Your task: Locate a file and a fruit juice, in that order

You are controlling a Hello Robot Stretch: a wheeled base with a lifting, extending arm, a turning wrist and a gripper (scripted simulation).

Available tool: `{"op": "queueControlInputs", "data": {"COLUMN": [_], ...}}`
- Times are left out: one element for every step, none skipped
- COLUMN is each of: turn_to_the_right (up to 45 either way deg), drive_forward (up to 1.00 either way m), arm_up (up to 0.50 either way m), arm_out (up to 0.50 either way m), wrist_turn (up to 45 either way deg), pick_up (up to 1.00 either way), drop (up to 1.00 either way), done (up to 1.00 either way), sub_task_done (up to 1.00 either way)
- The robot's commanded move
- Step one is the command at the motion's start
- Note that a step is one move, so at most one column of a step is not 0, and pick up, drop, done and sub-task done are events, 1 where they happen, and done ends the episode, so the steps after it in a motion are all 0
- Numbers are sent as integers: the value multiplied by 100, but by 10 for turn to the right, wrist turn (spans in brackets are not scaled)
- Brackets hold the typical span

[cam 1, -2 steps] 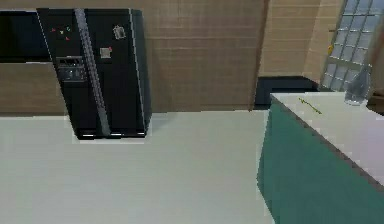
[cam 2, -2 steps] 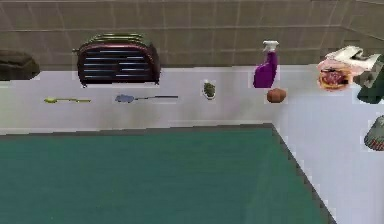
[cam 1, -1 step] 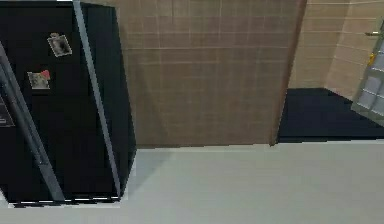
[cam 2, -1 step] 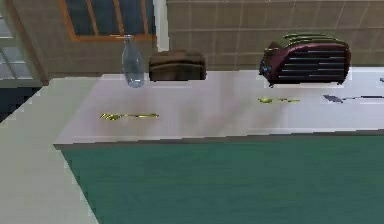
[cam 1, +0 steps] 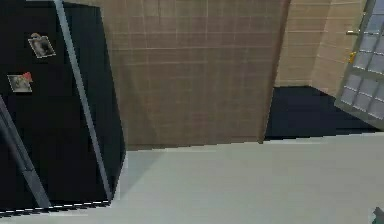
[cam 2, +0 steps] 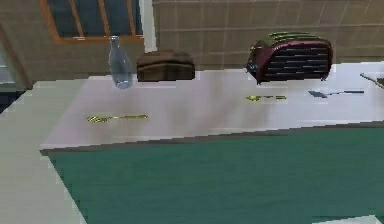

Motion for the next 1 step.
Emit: {"op": "queueControlInputs", "data": {"turn_to_the_right": [0], "drive_forward": [60], "arm_up": [0], "arm_out": [0], "wrist_turn": [0], "pick_up": [0], "drop": [0], "done": [0], "sub_task_done": [0]}}
